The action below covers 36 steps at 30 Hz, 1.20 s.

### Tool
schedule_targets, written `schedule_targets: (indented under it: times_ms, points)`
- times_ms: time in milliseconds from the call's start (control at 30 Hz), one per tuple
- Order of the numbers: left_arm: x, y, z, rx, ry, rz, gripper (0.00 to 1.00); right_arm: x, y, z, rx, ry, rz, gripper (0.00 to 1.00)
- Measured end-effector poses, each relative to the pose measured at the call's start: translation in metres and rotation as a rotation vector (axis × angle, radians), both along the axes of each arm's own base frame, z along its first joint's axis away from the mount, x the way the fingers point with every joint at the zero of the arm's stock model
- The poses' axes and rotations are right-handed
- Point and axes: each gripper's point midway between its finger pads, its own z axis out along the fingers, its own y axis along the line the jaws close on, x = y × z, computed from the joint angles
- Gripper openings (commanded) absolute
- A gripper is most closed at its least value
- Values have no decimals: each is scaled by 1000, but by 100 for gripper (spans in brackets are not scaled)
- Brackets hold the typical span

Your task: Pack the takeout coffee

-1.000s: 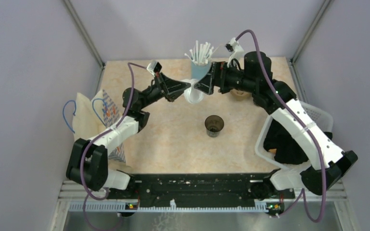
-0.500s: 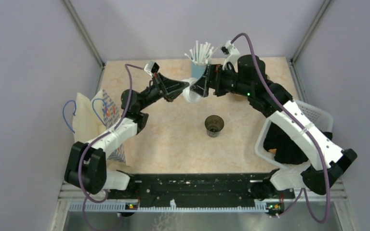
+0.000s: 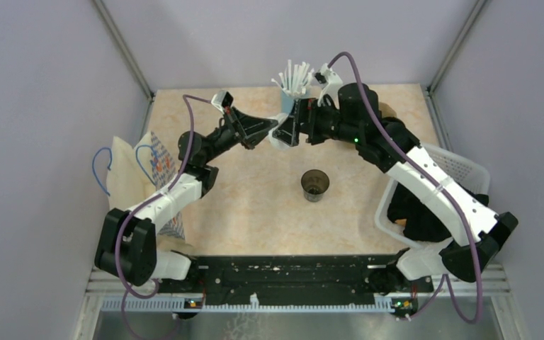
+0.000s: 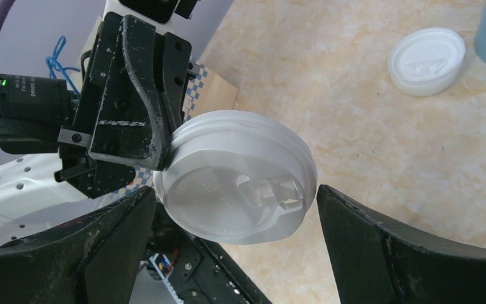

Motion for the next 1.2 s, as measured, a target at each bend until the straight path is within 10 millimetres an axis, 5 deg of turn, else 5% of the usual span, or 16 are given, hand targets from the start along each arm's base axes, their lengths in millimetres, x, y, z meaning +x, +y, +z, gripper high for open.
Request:
schedule_targets:
  times_ms: [400,633,900,1200]
  points:
    - [4,1,-2,1,6,20,0,4,5,-7,-20,0,-21,96]
    - [4,2,-4,0,11,25,0,5,5,-7,-25,-3,-30,86]
    - [5,2,-5,3,8,30,18,6,4,-7,-26,-4,-38,84]
    - [4,-1,-12,36,21,26,53,8,5,-5,-12,-5,-52,84]
